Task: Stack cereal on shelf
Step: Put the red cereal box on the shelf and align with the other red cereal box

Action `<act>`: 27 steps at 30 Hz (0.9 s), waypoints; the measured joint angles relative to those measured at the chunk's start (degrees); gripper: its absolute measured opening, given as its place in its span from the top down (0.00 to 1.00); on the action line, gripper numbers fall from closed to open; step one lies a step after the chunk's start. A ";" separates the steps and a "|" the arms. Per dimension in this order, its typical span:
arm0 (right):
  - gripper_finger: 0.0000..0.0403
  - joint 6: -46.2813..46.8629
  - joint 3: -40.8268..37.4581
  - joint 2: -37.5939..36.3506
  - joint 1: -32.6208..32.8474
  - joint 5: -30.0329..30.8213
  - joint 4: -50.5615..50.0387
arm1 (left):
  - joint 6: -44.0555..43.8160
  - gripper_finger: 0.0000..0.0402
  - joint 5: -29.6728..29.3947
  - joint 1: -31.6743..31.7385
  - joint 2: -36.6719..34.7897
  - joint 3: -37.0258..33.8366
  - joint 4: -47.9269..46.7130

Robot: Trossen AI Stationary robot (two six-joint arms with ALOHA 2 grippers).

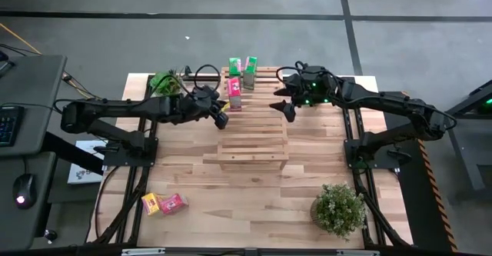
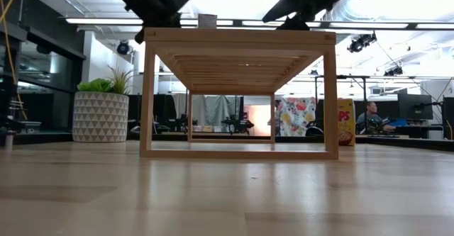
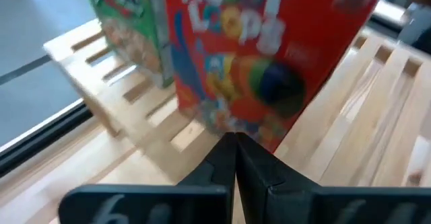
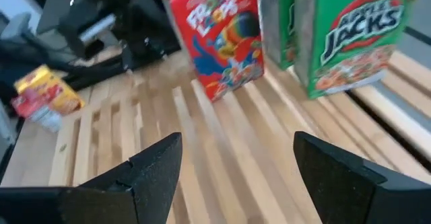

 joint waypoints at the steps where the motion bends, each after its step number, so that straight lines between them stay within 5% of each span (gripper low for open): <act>1: 0.31 0.36 0.00 0.00 -0.02 0.29 0.52 | 0.23 1.00 -0.05 0.14 -0.81 -0.04 -1.29; 17: 0.31 2.71 1.27 -0.24 -3.39 5.58 -0.94 | 0.99 1.00 -4.74 -0.72 -16.56 0.01 -2.33; 27: 0.31 -1.51 9.10 -0.25 -6.12 14.69 -18.80 | -1.00 1.00 -4.59 -1.52 -16.34 0.01 -2.45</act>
